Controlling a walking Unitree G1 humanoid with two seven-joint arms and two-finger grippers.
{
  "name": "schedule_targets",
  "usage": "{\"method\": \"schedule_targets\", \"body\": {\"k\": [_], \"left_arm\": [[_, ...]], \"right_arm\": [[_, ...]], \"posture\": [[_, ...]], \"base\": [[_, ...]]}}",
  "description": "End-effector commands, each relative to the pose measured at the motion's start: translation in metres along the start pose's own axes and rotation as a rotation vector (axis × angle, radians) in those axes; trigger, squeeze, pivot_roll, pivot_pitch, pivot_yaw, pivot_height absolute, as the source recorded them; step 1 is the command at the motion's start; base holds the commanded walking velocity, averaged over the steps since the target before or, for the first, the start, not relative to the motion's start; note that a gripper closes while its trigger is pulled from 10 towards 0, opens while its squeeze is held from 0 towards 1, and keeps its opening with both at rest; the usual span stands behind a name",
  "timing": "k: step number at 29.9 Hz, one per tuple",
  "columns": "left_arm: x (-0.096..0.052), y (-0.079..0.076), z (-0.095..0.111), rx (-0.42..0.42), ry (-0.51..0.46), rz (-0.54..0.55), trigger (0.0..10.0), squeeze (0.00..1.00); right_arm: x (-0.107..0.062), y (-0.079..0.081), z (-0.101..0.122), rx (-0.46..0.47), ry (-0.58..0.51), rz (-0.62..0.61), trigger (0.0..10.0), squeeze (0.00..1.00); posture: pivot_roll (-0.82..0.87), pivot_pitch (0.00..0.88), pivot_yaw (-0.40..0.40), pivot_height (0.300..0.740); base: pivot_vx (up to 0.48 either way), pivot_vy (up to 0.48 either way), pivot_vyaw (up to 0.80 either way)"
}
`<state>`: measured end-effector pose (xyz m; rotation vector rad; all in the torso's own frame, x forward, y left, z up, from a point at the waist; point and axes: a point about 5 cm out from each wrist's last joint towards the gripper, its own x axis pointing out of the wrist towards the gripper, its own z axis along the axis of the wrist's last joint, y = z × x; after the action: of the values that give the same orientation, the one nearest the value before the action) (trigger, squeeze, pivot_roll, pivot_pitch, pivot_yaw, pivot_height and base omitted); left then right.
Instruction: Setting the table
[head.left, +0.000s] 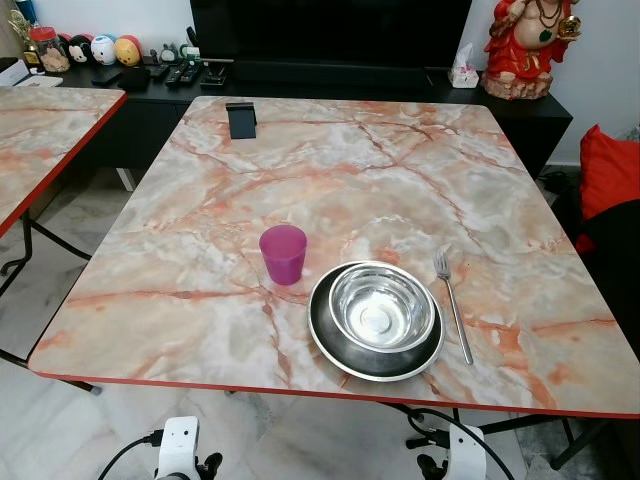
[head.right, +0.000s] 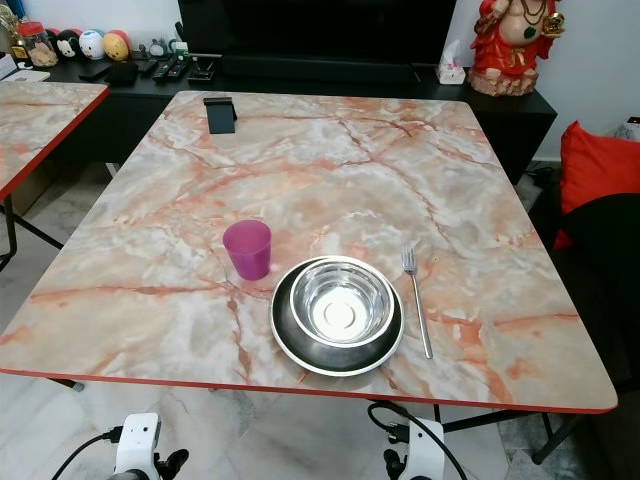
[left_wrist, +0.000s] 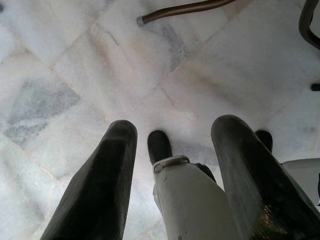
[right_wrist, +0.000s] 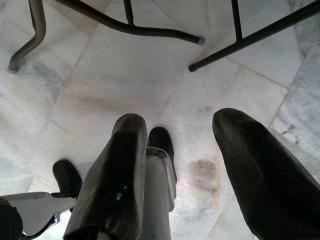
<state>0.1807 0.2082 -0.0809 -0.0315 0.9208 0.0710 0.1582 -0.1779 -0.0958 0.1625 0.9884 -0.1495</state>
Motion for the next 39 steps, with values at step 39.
{"method": "schedule_targets", "body": {"k": [39], "left_arm": [[-0.001, 0.006, -0.005, 0.018, 0.042, 0.015, 10.0, 0.0]], "right_arm": [[0.001, 0.01, -0.001, -0.018, 0.011, 0.018, 10.0, 0.0]], "posture": [[-0.09, 0.0, -0.02, 0.74]], "base": [[0.0, 0.0, 0.0]]}}
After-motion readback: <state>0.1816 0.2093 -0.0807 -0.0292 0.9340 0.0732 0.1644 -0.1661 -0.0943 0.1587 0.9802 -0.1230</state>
